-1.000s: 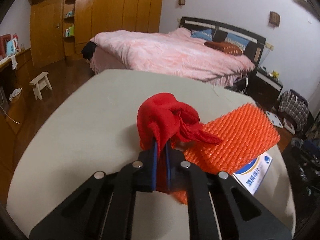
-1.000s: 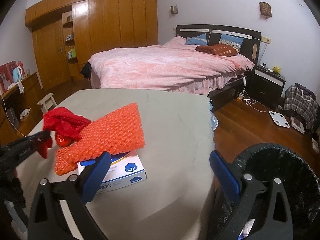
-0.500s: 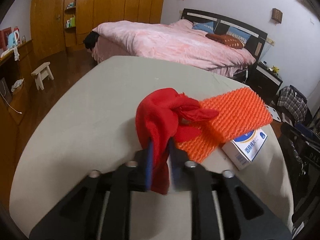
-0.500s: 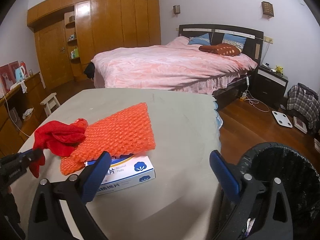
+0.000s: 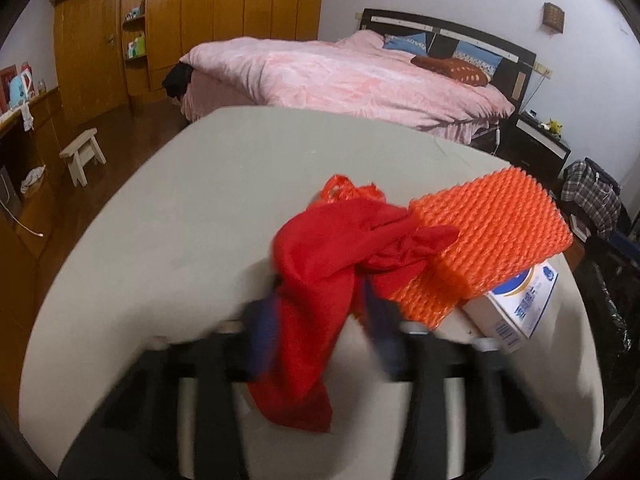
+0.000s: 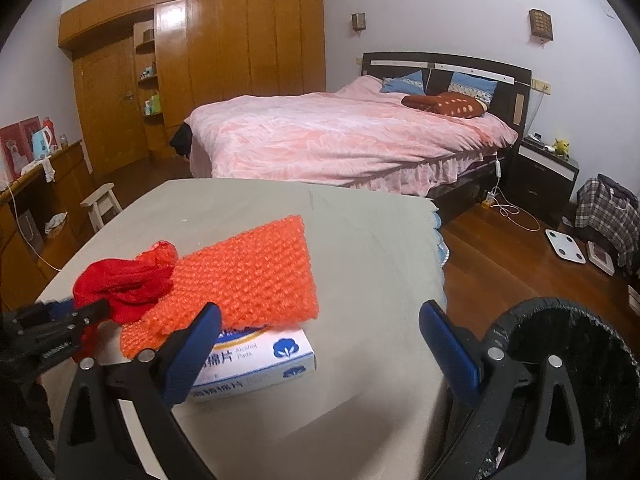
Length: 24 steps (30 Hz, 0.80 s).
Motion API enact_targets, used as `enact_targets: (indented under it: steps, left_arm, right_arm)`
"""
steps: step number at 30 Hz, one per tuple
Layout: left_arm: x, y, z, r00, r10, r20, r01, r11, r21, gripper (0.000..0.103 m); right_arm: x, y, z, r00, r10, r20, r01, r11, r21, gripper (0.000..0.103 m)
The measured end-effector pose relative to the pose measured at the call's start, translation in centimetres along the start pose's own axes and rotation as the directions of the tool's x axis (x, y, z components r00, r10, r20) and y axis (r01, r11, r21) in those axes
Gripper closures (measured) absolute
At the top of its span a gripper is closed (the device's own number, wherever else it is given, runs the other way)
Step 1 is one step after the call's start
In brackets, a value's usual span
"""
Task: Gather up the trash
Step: 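Grasp the red cloth with the left gripper and lift it, then grasp the orange mesh pad with the right gripper and lift it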
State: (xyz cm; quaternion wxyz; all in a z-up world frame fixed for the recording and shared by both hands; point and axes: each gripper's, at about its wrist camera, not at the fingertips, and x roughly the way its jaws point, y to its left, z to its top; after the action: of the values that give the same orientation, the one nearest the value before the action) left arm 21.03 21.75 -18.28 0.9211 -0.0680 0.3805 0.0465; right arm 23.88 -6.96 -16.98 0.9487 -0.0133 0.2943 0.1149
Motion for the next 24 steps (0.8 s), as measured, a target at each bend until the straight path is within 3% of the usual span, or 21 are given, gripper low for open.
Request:
enact_targets:
  steps: [2, 9, 15, 20, 22, 24]
  left_arm:
    - [0.2, 0.2, -0.2, 1.0, -0.011, -0.012, 0.011, 1.0, -0.008, 0.096]
    - [-1.9, -0.5, 0.3, 0.997, -0.016, 0.074, 0.017, 1.0, -0.005, 0.098]
    - [-3.5, -1.6, 1.3, 0.99, -0.052, 0.133, 0.054, 0.999, -0.009, 0.098]
    - [-3.1, -1.9, 1.6, 0.99, -0.052, 0.129, 0.055, 0.998, -0.021, 0.098]
    - [-3.1, -2.0, 1.6, 0.991, -0.052, 0.126, 0.056, 0.998, -0.025, 0.098]
    - [-3.1, -2.1, 1.5, 0.991, -0.051, 0.125, 0.055, 0.998, -0.024, 0.098]
  right_arm:
    - [0.2, 0.3, 0.5, 1.0, 0.007, 0.005, -0.007, 1.0, -0.005, 0.006]
    - [1.7, 1.2, 1.9, 1.0, 0.004, 0.009, -0.004, 1.0, -0.03, 0.006]
    - [3.6, 1.3, 1.6, 0.999, 0.028, -0.038, -0.03, 0.999, -0.027, 0.008]
    - [4.3, 1.7, 1.0, 0.993, 0.083, -0.09, -0.085, 0.996, -0.024, 0.032]
    - [4.4, 1.8, 0.7, 0.987, 0.117, -0.112, -0.121, 0.992, -0.024, 0.053]
    - [4.4, 2.0, 0.5, 0.982, 0.136, -0.13, -0.14, 0.99, -0.024, 0.064]
